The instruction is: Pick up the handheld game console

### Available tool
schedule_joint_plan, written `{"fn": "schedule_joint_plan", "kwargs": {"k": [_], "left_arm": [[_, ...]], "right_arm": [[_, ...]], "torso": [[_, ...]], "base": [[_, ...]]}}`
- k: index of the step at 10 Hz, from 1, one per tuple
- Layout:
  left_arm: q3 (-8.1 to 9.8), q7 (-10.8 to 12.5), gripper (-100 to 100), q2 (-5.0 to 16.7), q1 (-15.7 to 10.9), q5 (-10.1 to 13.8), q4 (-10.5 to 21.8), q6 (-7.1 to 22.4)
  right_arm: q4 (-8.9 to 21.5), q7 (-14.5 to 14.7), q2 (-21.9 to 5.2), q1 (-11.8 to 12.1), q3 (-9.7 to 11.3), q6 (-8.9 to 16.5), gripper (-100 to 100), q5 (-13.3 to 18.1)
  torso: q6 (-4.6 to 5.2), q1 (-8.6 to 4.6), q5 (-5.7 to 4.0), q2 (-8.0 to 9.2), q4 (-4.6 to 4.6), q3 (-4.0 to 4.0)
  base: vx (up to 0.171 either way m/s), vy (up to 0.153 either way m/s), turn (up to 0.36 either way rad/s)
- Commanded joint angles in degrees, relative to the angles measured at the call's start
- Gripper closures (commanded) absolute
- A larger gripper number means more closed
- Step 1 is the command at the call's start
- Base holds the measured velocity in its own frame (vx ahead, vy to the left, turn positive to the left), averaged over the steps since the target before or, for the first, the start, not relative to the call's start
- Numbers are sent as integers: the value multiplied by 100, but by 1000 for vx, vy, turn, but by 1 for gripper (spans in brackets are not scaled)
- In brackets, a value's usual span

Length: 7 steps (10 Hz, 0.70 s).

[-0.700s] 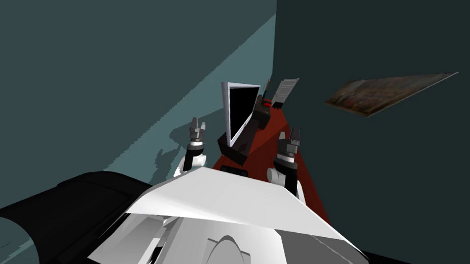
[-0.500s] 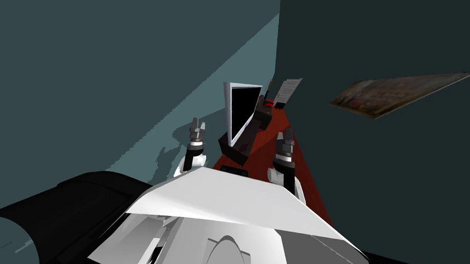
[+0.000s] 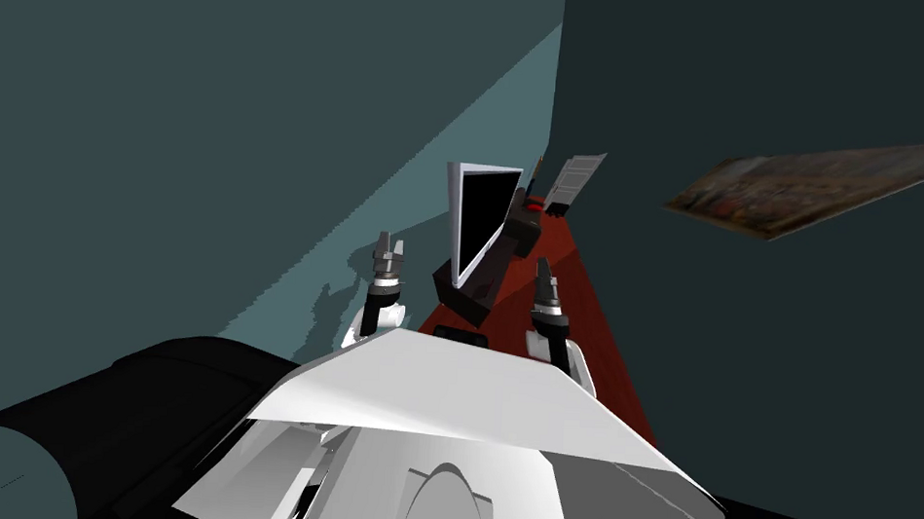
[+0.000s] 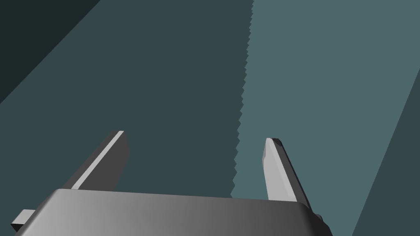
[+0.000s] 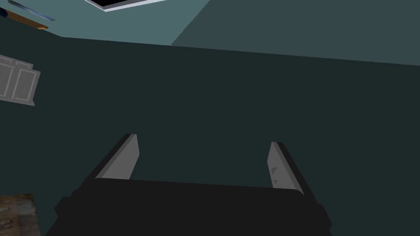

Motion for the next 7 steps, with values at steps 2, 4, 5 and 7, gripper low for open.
{"fn": "schedule_joint_plan", "kwargs": {"k": [2, 4, 5, 7], "left_arm": [[0, 0, 0, 0, 0, 0, 0, 0], [0, 0, 0, 0, 0, 0, 0, 0], [0, 0, 0, 0, 0, 0, 0, 0], [0, 0, 0, 0, 0, 0, 0, 0]], "right_arm": [[273, 118, -106, -130, 0, -93, -100, 357], [544, 226, -200, -234, -10, -222, -100, 678], [813, 343, -292, -347, -21, -360, -100, 875], [1084, 466, -381, -470, -33, -506, -100, 1203]], "torso": [[-2, 0, 0, 0, 0, 0], [-1, 0, 0, 0, 0, 0], [0, 0, 0, 0, 0, 0], [1, -1, 0, 0, 0, 0]], "base": [[-1, 1, 88], [-1, 1, 93], [-2, 2, 174], [-2, 0, 90]]}}
